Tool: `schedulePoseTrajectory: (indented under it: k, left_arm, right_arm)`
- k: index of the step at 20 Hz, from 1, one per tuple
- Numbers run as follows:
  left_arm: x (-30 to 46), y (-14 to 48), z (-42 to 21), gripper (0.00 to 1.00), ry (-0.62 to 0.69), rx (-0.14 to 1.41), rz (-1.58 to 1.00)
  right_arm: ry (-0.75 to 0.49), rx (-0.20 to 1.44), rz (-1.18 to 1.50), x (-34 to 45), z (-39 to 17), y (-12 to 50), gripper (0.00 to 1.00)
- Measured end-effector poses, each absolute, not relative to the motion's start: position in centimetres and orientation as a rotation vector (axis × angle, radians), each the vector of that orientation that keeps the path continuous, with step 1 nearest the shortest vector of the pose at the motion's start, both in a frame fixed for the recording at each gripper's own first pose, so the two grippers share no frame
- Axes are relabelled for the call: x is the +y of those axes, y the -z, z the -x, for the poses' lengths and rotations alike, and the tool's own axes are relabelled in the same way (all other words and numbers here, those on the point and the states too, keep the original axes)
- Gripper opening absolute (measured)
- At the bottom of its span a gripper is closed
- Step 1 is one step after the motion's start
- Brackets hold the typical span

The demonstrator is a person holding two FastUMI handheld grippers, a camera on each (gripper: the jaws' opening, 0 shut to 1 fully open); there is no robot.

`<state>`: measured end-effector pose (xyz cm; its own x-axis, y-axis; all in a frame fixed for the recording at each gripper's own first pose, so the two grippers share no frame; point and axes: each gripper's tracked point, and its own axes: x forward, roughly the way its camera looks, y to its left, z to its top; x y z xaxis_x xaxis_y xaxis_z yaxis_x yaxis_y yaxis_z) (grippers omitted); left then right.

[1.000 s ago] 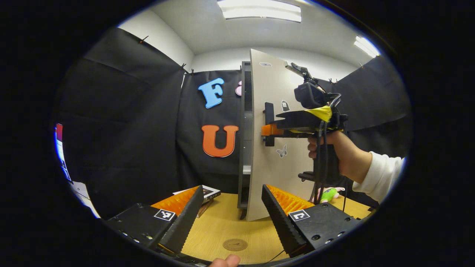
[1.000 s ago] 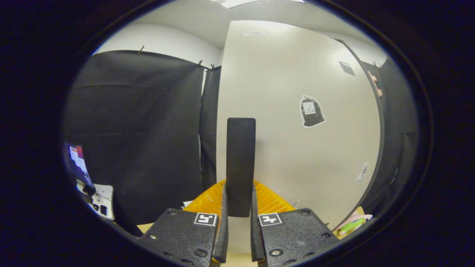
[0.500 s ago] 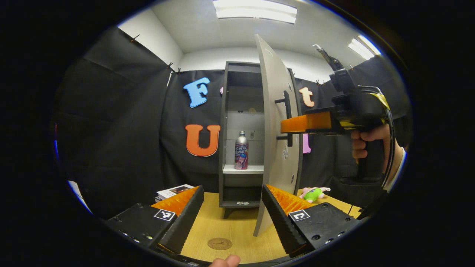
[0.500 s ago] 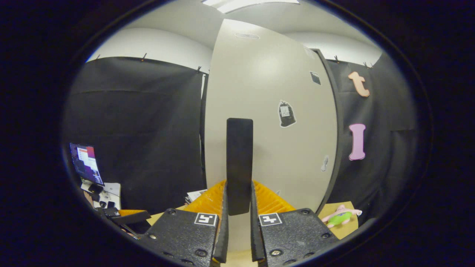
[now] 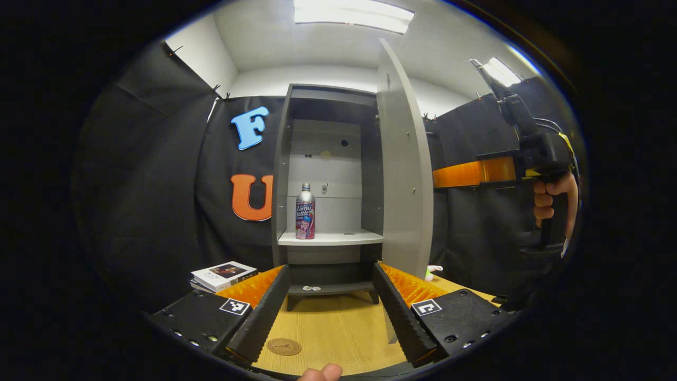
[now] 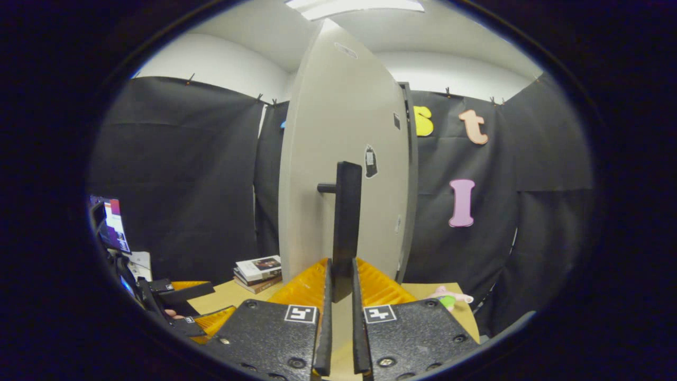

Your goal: Open the cabinet door with the right hand, grasp the bottle in the cabinet with the left hand and place it on the coaster, then close the cabinet door with the right hand.

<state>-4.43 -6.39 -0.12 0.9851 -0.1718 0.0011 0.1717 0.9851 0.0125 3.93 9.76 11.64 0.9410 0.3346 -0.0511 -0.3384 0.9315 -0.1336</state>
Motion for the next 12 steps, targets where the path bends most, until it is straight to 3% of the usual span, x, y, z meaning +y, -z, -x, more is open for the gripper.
schedulePoseTrajectory:
  k: [6,12]
  left_arm:
    - [-7.0,0.1,4.6,0.95,0.181,-0.002,-0.003]
    - [-7.4,0.5,4.3,0.95,0.183,0.013,-0.001]
  right_arm:
    - [-0.241,0.030,0.097,4.6,-3.5,-12.5,0.12]
    - [-0.161,0.021,0.099,1.1,-3.8,-13.1,0.11]
